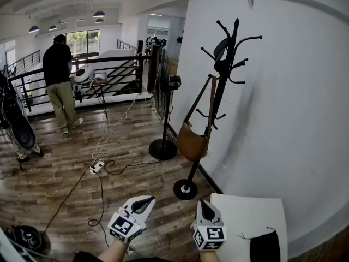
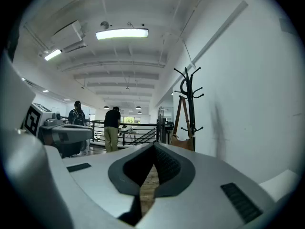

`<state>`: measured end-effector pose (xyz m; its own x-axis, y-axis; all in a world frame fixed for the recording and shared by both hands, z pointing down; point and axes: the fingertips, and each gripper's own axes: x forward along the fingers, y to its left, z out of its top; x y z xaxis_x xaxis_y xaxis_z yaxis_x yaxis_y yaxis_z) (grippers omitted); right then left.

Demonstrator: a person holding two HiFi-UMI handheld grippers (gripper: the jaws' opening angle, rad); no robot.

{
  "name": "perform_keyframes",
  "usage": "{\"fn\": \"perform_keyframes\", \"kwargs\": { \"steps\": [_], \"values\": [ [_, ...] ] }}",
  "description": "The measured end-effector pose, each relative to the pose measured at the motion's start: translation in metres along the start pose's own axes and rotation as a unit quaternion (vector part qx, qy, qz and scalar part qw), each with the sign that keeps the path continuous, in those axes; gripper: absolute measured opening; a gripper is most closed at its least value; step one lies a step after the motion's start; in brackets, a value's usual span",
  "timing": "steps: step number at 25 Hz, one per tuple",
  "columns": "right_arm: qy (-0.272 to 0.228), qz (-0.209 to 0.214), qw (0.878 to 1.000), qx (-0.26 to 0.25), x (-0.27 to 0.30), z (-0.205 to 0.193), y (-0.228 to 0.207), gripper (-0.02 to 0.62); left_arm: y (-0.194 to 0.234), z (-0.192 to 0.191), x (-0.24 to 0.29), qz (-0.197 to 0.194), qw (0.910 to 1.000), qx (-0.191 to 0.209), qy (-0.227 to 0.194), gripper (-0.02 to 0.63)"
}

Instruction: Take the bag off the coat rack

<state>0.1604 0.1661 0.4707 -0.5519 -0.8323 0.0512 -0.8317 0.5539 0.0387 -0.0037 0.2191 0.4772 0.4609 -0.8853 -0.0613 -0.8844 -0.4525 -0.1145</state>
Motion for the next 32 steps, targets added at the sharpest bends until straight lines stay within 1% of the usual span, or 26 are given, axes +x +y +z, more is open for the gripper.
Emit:
{"fn": "perform_keyframes", "kwargs": {
  "steps": [3, 6, 7, 8, 9, 10, 11, 15, 21, 25, 32],
  "values": [
    [-0.011, 0.004, 1.000, 0.017, -0.003, 0.002, -0.002, -0.002, -0.004, 0.001, 0.000, -0.002, 1.0000, -0.002, -0.003, 0.000],
    [-0.019, 0.003, 0.999, 0.029, -0.004, 0.002, -0.009, 0.000, -0.009, 0.002, 0.004, -0.004, 0.9999, -0.014, -0.007, -0.002],
    [-0.019, 0.001, 0.999, 0.029, -0.004, 0.001, -0.010, -0.003, -0.009, 0.001, 0.005, -0.004, 0.9998, -0.018, -0.007, 0.069],
    [-0.017, 0.003, 0.999, 0.028, -0.002, 0.000, -0.009, -0.007, -0.009, -0.001, 0.007, -0.004, 0.9997, -0.022, -0.005, 0.164],
    [-0.016, 0.006, 0.999, 0.028, 0.000, -0.001, -0.008, 0.013, -0.007, -0.003, 0.009, -0.005, 0.9997, -0.023, -0.003, 0.190],
    [-0.015, 0.011, 0.999, 0.028, 0.003, -0.002, -0.006, 0.052, -0.005, -0.004, 0.011, -0.005, 0.9997, -0.024, -0.001, 0.190],
    [-0.014, 0.014, 0.999, 0.029, 0.006, -0.003, -0.005, 0.071, -0.002, -0.006, 0.014, -0.006, 0.9997, -0.025, -0.001, 0.190],
    [-0.005, 0.008, 1.000, 0.026, 0.025, -0.008, -0.009, 0.119, 0.015, -0.015, 0.031, -0.013, 0.9994, -0.033, -0.002, 0.196],
    [0.005, -0.027, 0.999, 0.032, 0.061, -0.008, -0.018, 0.138, 0.050, -0.020, 0.061, -0.040, 0.9983, -0.043, -0.001, 0.196],
    [0.004, -0.047, 0.998, 0.033, 0.095, -0.004, -0.022, 0.140, 0.082, -0.022, 0.085, -0.057, 0.9979, -0.031, 0.000, 0.196],
    [0.007, -0.085, 0.995, 0.042, 0.142, -0.004, -0.020, 0.140, 0.126, -0.028, 0.115, -0.097, 0.9950, -0.026, -0.004, 0.196]
  ]
}}
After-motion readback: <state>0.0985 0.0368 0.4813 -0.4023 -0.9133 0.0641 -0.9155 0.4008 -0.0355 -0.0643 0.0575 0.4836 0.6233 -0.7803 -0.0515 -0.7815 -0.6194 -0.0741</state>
